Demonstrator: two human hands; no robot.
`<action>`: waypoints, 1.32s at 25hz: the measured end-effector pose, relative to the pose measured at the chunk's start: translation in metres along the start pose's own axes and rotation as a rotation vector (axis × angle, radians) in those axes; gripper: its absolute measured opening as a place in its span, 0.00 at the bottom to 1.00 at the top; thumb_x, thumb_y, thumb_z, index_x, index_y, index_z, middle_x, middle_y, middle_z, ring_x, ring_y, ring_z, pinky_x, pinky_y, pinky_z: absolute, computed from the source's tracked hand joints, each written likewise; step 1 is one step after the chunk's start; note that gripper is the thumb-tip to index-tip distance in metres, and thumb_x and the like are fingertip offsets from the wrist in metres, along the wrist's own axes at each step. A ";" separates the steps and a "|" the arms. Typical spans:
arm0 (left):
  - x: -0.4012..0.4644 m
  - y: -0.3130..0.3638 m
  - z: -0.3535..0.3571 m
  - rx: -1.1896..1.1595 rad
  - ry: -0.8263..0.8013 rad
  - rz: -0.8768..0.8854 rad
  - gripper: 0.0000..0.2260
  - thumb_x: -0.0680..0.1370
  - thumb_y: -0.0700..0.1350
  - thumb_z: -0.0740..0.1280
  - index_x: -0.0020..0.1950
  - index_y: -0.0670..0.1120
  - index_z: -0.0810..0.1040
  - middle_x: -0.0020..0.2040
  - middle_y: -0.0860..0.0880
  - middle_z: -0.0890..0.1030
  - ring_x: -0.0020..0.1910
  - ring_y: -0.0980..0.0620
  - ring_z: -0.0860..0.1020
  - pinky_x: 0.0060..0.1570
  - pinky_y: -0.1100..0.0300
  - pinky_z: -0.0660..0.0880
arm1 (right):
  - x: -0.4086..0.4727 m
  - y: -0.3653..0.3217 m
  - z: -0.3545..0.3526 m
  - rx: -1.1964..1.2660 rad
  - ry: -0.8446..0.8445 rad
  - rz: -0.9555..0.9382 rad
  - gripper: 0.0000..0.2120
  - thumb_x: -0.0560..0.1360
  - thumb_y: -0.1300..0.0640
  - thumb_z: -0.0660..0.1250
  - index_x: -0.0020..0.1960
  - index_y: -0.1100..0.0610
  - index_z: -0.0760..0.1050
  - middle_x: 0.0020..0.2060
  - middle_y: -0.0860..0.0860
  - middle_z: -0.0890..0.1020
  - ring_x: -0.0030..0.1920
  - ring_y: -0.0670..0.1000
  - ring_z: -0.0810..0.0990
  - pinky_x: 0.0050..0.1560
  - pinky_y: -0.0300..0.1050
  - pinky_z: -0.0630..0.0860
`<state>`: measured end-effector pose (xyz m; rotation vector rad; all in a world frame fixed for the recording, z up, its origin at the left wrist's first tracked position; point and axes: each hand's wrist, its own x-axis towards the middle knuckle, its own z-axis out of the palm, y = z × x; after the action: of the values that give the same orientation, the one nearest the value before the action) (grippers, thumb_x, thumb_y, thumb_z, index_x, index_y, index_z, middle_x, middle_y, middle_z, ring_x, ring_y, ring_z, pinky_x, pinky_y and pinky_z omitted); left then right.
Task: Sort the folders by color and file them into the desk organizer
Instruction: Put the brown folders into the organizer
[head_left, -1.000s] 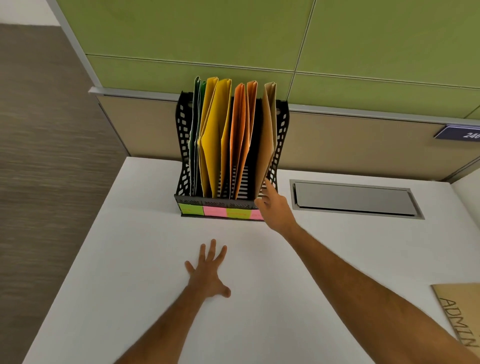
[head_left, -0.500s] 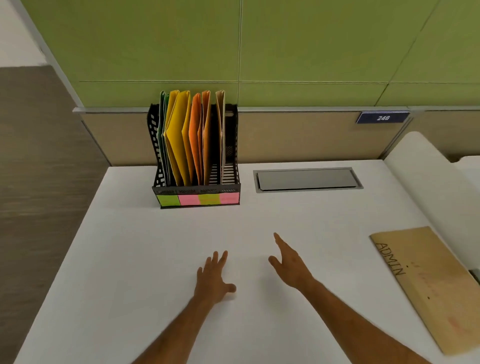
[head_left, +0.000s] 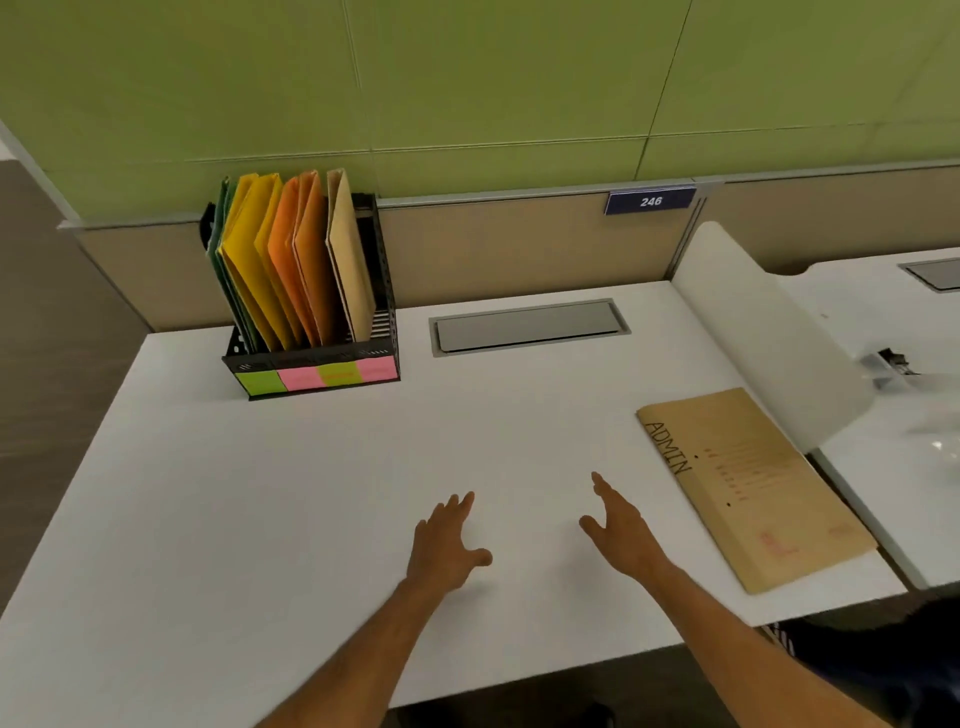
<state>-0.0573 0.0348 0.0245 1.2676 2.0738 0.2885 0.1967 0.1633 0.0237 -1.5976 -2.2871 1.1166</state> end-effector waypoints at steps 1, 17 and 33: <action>-0.006 0.015 0.007 -0.026 0.002 -0.001 0.42 0.76 0.57 0.72 0.83 0.56 0.49 0.83 0.51 0.51 0.82 0.49 0.50 0.79 0.50 0.48 | -0.006 0.017 -0.011 -0.011 -0.006 0.030 0.34 0.81 0.52 0.63 0.80 0.52 0.49 0.78 0.51 0.60 0.78 0.51 0.59 0.77 0.48 0.55; -0.045 0.113 0.108 -0.155 0.016 -0.114 0.35 0.77 0.55 0.72 0.80 0.58 0.58 0.82 0.53 0.58 0.81 0.50 0.54 0.78 0.49 0.56 | -0.004 0.198 -0.112 -0.470 -0.152 0.476 0.55 0.63 0.36 0.74 0.74 0.50 0.42 0.71 0.59 0.52 0.70 0.69 0.58 0.64 0.71 0.68; -0.029 0.165 0.123 -0.404 -0.027 -0.199 0.27 0.80 0.53 0.69 0.78 0.53 0.65 0.78 0.50 0.68 0.75 0.48 0.67 0.73 0.52 0.65 | -0.020 0.120 -0.099 -0.495 -0.316 0.032 0.32 0.71 0.59 0.59 0.75 0.57 0.57 0.57 0.58 0.77 0.52 0.58 0.77 0.50 0.49 0.75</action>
<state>0.1469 0.0737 0.0293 0.8143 1.9719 0.5623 0.3447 0.2144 0.0237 -1.7159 -2.9375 0.9076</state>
